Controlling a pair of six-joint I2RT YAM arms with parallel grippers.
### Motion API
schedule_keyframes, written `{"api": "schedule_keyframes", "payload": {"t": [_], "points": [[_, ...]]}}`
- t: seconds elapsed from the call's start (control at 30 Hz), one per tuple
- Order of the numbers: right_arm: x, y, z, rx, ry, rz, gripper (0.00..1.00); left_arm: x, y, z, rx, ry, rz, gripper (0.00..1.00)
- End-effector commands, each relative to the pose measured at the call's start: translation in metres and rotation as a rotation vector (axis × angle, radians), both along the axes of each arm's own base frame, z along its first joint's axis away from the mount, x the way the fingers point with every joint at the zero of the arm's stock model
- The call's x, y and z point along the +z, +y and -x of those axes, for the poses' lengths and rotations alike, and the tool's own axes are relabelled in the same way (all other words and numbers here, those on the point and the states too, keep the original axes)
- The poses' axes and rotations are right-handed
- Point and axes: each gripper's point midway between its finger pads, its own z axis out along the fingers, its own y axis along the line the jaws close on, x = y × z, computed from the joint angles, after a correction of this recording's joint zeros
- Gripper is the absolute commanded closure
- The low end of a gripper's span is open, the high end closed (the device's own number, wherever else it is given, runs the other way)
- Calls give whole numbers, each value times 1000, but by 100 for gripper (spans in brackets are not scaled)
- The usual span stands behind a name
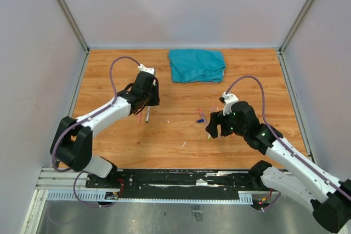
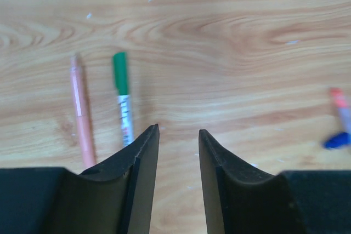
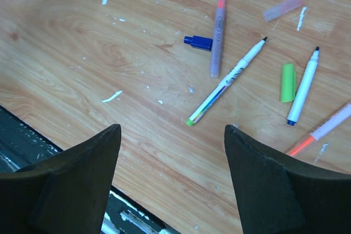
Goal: Insert the pens into the pen caps
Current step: Place the pen at the center of the board, then pick up the pen from the center of the board.
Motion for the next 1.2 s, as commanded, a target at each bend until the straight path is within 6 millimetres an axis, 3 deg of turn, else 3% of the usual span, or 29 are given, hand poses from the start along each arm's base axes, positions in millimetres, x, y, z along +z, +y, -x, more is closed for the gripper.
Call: {"api": "schedule_keyframes", "payload": {"t": [0.0,0.1,0.47,0.87,1.07,1.17], "points": [[-6,-18,-18,-60,29,158,26,57,-25,13,-78,-154,117,59],[-19,-23,-26,-115,84,218,29,73,-29,32,-104,-200,169,59],[-60,-20,-57,-265,218,256,49,74,-18,90,-155,-216,289,57],[-89,-13,-79,-289,315,292,61,79,-15,99,-170,-231,307,57],[-100,-15,-80,-294,343,327,70,79,-16,99,-169,-231,312,57],[-107,-16,-79,-293,359,343,69,78,-17,99,-172,-230,318,57]]}}
